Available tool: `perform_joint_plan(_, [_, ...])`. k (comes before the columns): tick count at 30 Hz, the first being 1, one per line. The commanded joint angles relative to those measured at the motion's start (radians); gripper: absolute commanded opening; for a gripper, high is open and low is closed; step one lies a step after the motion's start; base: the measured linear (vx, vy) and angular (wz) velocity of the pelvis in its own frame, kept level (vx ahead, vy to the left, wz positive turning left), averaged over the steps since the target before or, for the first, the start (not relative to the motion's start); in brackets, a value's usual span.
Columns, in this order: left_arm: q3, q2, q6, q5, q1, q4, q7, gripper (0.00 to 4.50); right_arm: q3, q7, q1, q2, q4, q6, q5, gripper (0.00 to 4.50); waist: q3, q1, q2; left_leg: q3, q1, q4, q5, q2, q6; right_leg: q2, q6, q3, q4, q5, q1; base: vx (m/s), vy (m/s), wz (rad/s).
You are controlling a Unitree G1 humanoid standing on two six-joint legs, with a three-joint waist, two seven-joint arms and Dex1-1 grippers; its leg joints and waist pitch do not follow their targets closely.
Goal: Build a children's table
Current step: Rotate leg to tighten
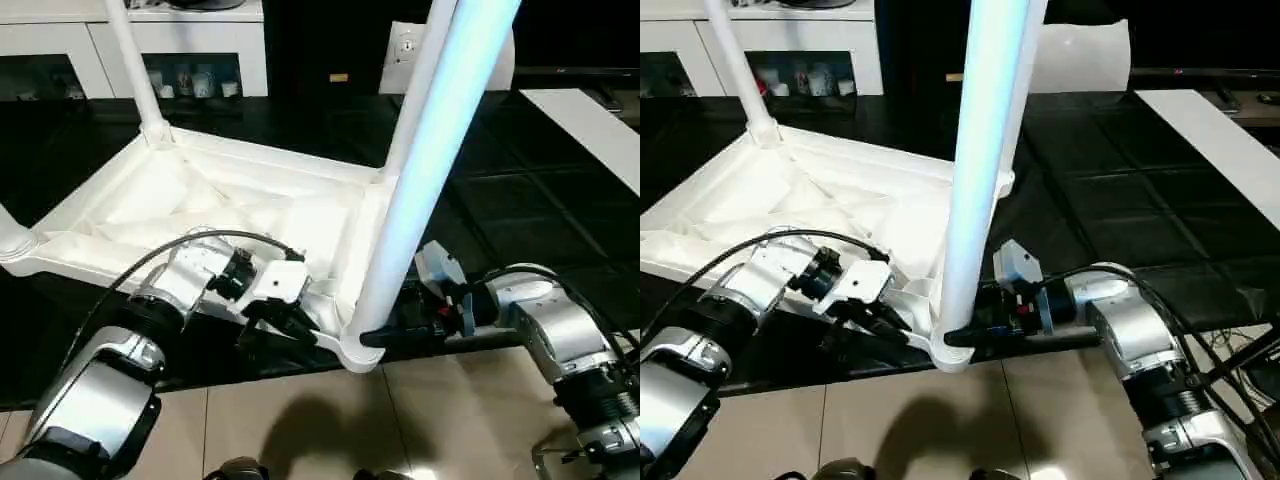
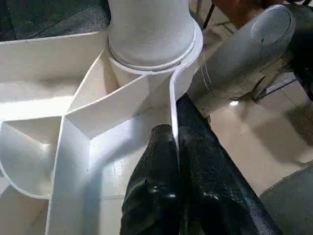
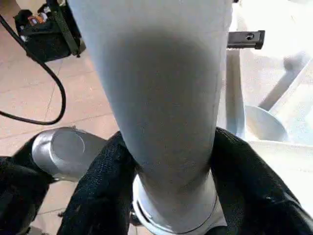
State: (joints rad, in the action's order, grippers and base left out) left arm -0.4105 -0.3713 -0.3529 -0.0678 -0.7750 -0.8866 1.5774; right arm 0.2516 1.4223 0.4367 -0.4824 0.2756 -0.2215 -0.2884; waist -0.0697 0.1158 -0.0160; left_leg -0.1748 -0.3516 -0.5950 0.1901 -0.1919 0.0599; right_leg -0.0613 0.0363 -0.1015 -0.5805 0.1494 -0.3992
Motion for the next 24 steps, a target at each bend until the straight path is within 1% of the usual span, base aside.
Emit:
perform_joint_plan(1, [-0.024,0.004,-0.009,-0.017,-0.001,0.017,0.033,0.0,0.007,0.017,0.003,0.004,-0.021,-0.032,-0.026,1.93,0.077,-0.004,-0.003,0.009,0.009,0.065,0.156,-0.048,-0.058,-0.093,0.162,0.057,0.067,0.335,0.057,0.0,0.0,0.0])
perform_joint_plan(2, [-0.018,0.008,0.0,-0.016,-0.001,0.016,0.023,0.0,0.002,0.012,-0.001,0.009,-0.027,-0.036,-0.032,1.93,0.077,-0.004,0.001,0.01,0.009,0.065,0.157,-0.048,-0.057,-0.093,0.162,0.057,0.067,0.337,0.056,0.0,0.0,0.0])
perform_joint_plan(3, [-0.01,0.015,0.028,-0.015,-0.003,0.013,0.005,0.0,-0.006,-0.002,-0.01,0.015,-0.041,-0.058,-0.046,1.93,0.077,-0.005,-0.002,0.008,0.008,0.065,0.156,-0.048,-0.055,-0.092,0.161,0.057,0.067,0.333,0.058,0.0,0.0,0.0])
perform_joint_plan(4, [0.003,0.031,0.066,-0.015,-0.011,0.003,-0.04,0.0,-0.023,-0.043,-0.027,0.033,-0.067,-0.092,-0.066,1.93,0.076,-0.004,0.005,0.01,0.008,0.066,0.159,-0.048,-0.053,-0.093,0.162,0.057,0.068,0.334,0.057,0.0,0.0,0.0])
perform_joint_plan(5, [0.009,0.039,0.078,-0.016,-0.016,-0.003,-0.063,0.0,-0.031,-0.067,-0.036,0.043,-0.08,-0.106,-0.073,1.93,0.075,-0.005,0.003,0.009,0.011,0.067,0.161,-0.049,-0.052,-0.091,0.16,0.058,0.072,0.334,0.056,0.0,0.0,0.0])
perform_joint_plan(6, [0.015,0.049,0.095,-0.022,-0.025,-0.013,-0.101,0.0,-0.041,-0.11,-0.045,0.059,-0.091,-0.124,-0.074,1.93,0.074,-0.004,0.002,0.01,0.011,0.067,0.172,-0.049,-0.047,-0.093,0.158,0.057,0.072,0.349,0.057,0.0,0.0,0.0])
perform_joint_plan(7, [0.024,0.068,0.12,-0.032,-0.042,-0.033,-0.167,0.0,-0.05,-0.186,-0.056,0.09,-0.095,-0.127,-0.054,1.93,0.071,-0.005,0.002,0.01,0.014,0.068,0.189,-0.046,-0.038,-0.092,0.146,0.055,0.078,0.388,0.053,0.0,0.0,0.0])
perform_joint_plan(8, [0.025,0.069,0.121,-0.032,-0.042,-0.033,-0.169,0.0,-0.05,-0.188,-0.057,0.091,-0.095,-0.127,-0.053,1.93,0.071,-0.009,-0.001,0.012,0.013,0.069,0.196,-0.044,-0.032,-0.093,0.138,0.053,0.079,0.411,0.054,0.0,0.0,0.0])
perform_joint_plan(9, [0.027,0.073,0.127,-0.033,-0.046,-0.038,-0.184,0.0,-0.051,-0.204,-0.059,0.098,-0.094,-0.124,-0.047,1.93,0.069,-0.011,-0.001,0.012,0.016,0.068,0.211,-0.039,-0.028,-0.094,0.114,0.049,0.089,0.471,0.054,0.0,0.0,0.0])
perform_joint_plan(10, [0.029,0.077,0.132,-0.034,-0.049,-0.041,-0.194,0.0,-0.052,-0.216,-0.061,0.103,-0.094,-0.122,-0.042,1.93,0.066,-0.014,-0.001,0.012,0.016,0.067,0.221,-0.036,-0.027,-0.094,0.093,0.047,0.098,0.522,0.052,0.0,0.0,0.0])
perform_joint_plan(11, [0.058,0.118,0.186,-0.019,-0.069,-0.059,-0.283,0.0,-0.063,-0.363,-0.065,0.166,-0.078,-0.127,0.01,1.93,0.067,-0.016,0.0,0.013,0.016,0.067,0.219,-0.036,-0.025,-0.095,0.085,0.047,0.1,0.533,0.052,0.0,0.0,0.0])
perform_joint_plan(12, [0.069,0.135,0.212,-0.012,-0.075,-0.063,-0.314,0.0,-0.069,-0.422,-0.064,0.193,-0.071,-0.134,0.027,1.93,0.066,-0.021,0.001,0.014,0.021,0.066,0.232,-0.034,-0.017,-0.092,0.078,0.044,0.104,0.55,0.045,0.0,0.0,0.0])
perform_joint_plan(13, [0.074,0.147,0.228,-0.012,-0.079,-0.064,-0.339,0.0,-0.078,-0.474,-0.062,0.221,-0.065,-0.147,0.034,1.92,0.065,-0.028,0.004,0.016,0.02,0.068,0.243,-0.033,-0.011,-0.092,0.075,0.042,0.105,0.563,0.045,0.0,0.0,0.0])
perform_joint_plan(14, [0.075,0.151,0.234,-0.013,-0.08,-0.064,-0.349,0.0,-0.084,-0.499,-0.06,0.236,-0.062,-0.155,0.034,1.92,0.067,-0.039,-0.001,0.022,0.014,0.07,0.251,-0.032,-0.003,-0.092,0.066,0.037,0.106,0.57,0.052,0.0,0.0,0.0])
perform_joint_plan(15, [0.081,0.164,0.258,-0.019,-0.085,-0.066,-0.391,0.0,-0.098,-0.577,-0.049,0.274,-0.05,-0.177,0.049,1.92,0.066,-0.048,0.004,0.024,0.008,0.074,0.252,-0.034,-0.005,-0.091,0.063,0.037,0.106,0.556,0.055,0.0,0.0,0.0])
perform_joint_plan(16, [0.095,0.186,0.295,-0.028,-0.093,-0.072,-0.47,0.0,-0.125,-0.708,-0.026,0.337,-0.024,-0.21,0.071,1.91,0.069,-0.06,0.008,0.024,0.015,0.071,0.266,-0.033,-0.002,-0.091,0.077,0.038,0.105,0.542,0.048,0.0,0.0,0.0])
perform_joint_plan(17, [0.095,0.186,0.295,-0.028,-0.093,-0.072,-0.47,0.0,-0.125,-0.708,-0.026,0.337,-0.024,-0.21,0.071,1.91,0.068,-0.068,0.007,0.025,0.014,0.07,0.272,-0.033,-0.002,-0.092,0.086,0.038,0.104,0.535,0.048,0.0,0.0,0.0])
perform_joint_plan(18, [0.101,0.195,0.309,-0.032,-0.097,-0.075,-0.504,0.0,-0.137,-0.762,-0.017,0.363,-0.019,-0.228,0.077,1.91,0.068,-0.077,0.005,0.023,0.015,0.067,0.278,-0.029,-0.008,-0.089,0.091,0.038,0.108,0.534,0.047,0.0,0.0,0.0])
perform_joint_plan(19, [0.114,0.208,0.331,-0.027,-0.102,-0.076,-0.539,0.0,-0.157,-0.832,0.002,0.398,-0.001,-0.252,0.078,1.91,0.068,-0.08,0.004,0.022,0.015,0.065,0.274,-0.027,-0.013,-0.09,0.093,0.039,0.109,0.534,0.047,0.0,0.0,0.0])
perform_joint_plan(20, [0.124,0.219,0.346,-0.024,-0.105,-0.076,-0.574,0.0,-0.165,-0.878,0.018,0.424,0.012,-0.267,0.083,1.91,0.07,-0.086,0.015,0.022,0.011,0.064,0.261,-0.026,-0.018,-0.089,0.1,0.04,0.105,0.515,0.05,0.0,0.0,0.0])
perform_joint_plan(21, [0.124,0.219,0.346,-0.024,-0.105,-0.076,-0.574,0.0,-0.165,-0.878,0.018,0.424,0.012,-0.267,0.083,1.91,0.07,-0.086,0.015,0.022,0.011,0.064,0.261,-0.026,-0.018,-0.089,0.1,0.04,0.105,0.515,0.05,0.0,0.0,0.0])
perform_joint_plan(22, [0.145,0.238,0.363,-0.024,-0.112,-0.076,-0.633,0.0,-0.169,-0.962,0.048,0.473,0.029,-0.277,0.107,1.91,0.071,-0.089,0.013,0.019,0.009,0.064,0.244,-0.025,-0.024,-0.086,0.106,0.043,0.104,0.487,0.05,0.0,0.0,0.0])
perform_joint_plan(23, [0.145,0.238,0.363,-0.024,-0.112,-0.076,-0.633,0.0,-0.169,-0.962,0.048,0.473,0.029,-0.277,0.107,1.91,0.073,-0.09,0.019,0.021,0.008,0.064,0.241,-0.026,-0.022,-0.086,0.112,0.043,0.099,0.474,0.051,0.0,0.0,0.0])
perform_joint_plan(24, [0.151,0.242,0.363,-0.026,-0.113,-0.078,-0.645,0.0,-0.17,-0.974,0.053,0.486,0.028,-0.275,0.116,1.91,0.075,-0.091,0.015,0.019,0.007,0.064,0.232,-0.026,-0.025,-0.085,0.118,0.045,0.099,0.447,0.053,0.0,0.0,0.0])
